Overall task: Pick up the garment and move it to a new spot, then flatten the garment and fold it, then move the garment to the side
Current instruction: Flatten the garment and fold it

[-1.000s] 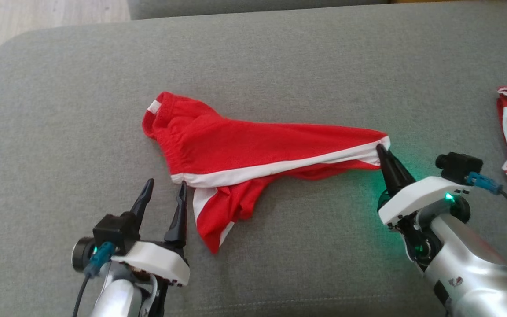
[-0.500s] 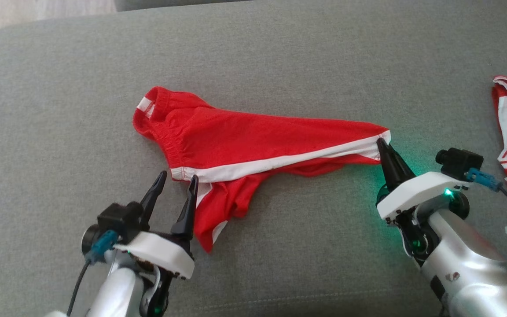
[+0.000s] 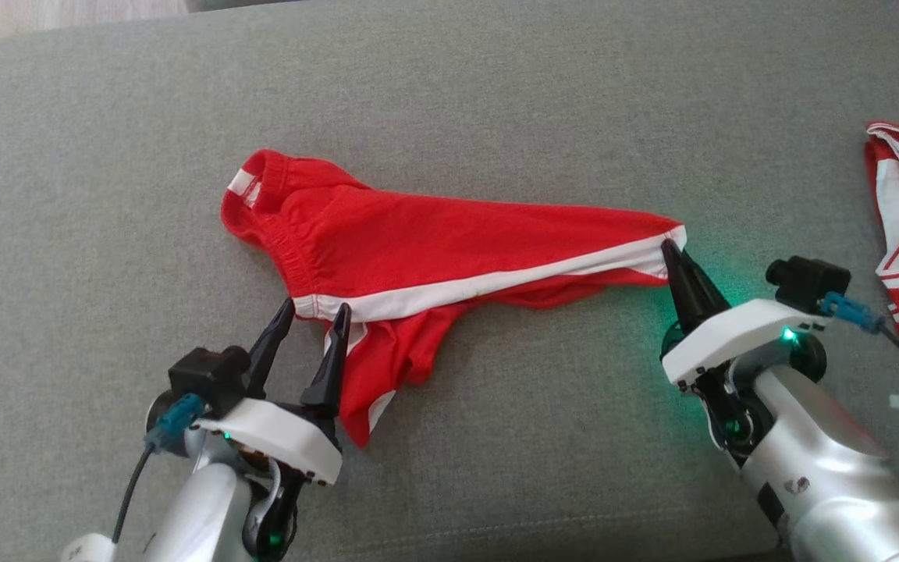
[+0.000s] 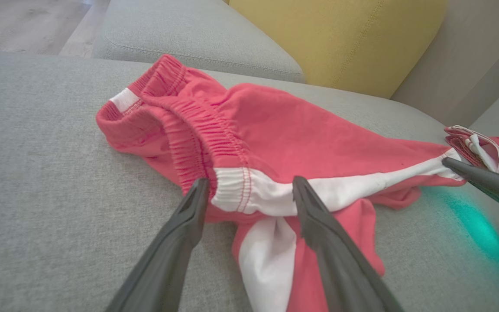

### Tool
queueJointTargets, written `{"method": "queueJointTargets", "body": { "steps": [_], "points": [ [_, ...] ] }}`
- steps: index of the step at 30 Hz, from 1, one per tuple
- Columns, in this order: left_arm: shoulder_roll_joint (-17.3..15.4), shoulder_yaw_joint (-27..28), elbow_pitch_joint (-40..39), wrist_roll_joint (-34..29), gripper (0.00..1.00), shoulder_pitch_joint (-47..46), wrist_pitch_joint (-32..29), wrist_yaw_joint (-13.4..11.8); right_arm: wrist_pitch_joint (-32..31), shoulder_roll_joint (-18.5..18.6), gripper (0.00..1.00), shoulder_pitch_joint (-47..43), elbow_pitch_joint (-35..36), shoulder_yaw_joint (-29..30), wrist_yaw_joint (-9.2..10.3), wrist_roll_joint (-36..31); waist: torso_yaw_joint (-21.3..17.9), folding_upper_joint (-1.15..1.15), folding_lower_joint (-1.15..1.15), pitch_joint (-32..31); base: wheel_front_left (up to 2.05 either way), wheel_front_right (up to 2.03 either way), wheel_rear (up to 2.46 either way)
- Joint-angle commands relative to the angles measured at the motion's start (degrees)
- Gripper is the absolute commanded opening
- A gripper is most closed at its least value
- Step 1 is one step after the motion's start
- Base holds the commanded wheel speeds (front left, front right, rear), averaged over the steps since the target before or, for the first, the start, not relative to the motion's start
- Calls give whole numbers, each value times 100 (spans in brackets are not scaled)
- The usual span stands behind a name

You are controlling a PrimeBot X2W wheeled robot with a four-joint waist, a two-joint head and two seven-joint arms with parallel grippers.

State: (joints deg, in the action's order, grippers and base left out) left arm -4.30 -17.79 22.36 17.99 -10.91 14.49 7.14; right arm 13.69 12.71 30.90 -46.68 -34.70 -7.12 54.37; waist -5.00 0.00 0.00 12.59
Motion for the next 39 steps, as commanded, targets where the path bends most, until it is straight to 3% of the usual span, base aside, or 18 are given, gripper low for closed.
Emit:
{"method": "queueJointTargets", "body": {
  "steps": [1, 3, 5, 7, 8, 17, 25, 32, 39],
  "points": [
    [-90, 154, -181, 36, 100, -218, 51, 34, 79, -29, 0, 133, 130, -57, -36, -60, 3, 0, 0, 6, 0, 0, 0],
    [-84, 164, -195, 54, 95, -213, 51, 34, 81, -27, 0, 139, 133, -59, -36, -66, 10, 0, 0, 19, 0, 0, 0],
    [-87, 131, -194, 43, 39, -214, 51, 34, 81, -27, 0, 147, 140, -64, -36, -68, 16, 0, 0, 33, 0, 0, 0],
    [-91, 116, -195, 46, 5, -227, 51, 34, 81, -28, 0, 164, 146, -62, -36, -67, 23, 0, 0, 51, 0, 0, 0],
    [-94, 106, -192, 48, 0, -234, 51, 34, 82, -28, 0, 172, 150, -62, -36, -68, 28, 0, 0, 57, 0, 0, 0],
    [-141, 130, -479, 15, 0, -250, 51, 35, 108, -28, 0, 185, 313, 10, -36, -128, 74, 0, 0, -199, 0, 0, 0],
    [-438, 241, -908, 8, 0, -522, 51, 35, 127, 12, 0, 284, 815, 162, -36, -326, 39, 0, 0, -802, 0, 0, 0],
    [-1149, 261, -1156, 75, 0, -1460, 51, 35, 84, 288, 0, 805, 1523, 334, -36, -591, 8, 0, 0, -1236, 0, 0, 0],
    [-1620, 117, -1045, 296, 0, -2718, 17, 35, -398, 435, 0, 1672, 2060, 648, -36, -887, -18, 0, 0, -1054, 0, 0, 0]
  ]
}}
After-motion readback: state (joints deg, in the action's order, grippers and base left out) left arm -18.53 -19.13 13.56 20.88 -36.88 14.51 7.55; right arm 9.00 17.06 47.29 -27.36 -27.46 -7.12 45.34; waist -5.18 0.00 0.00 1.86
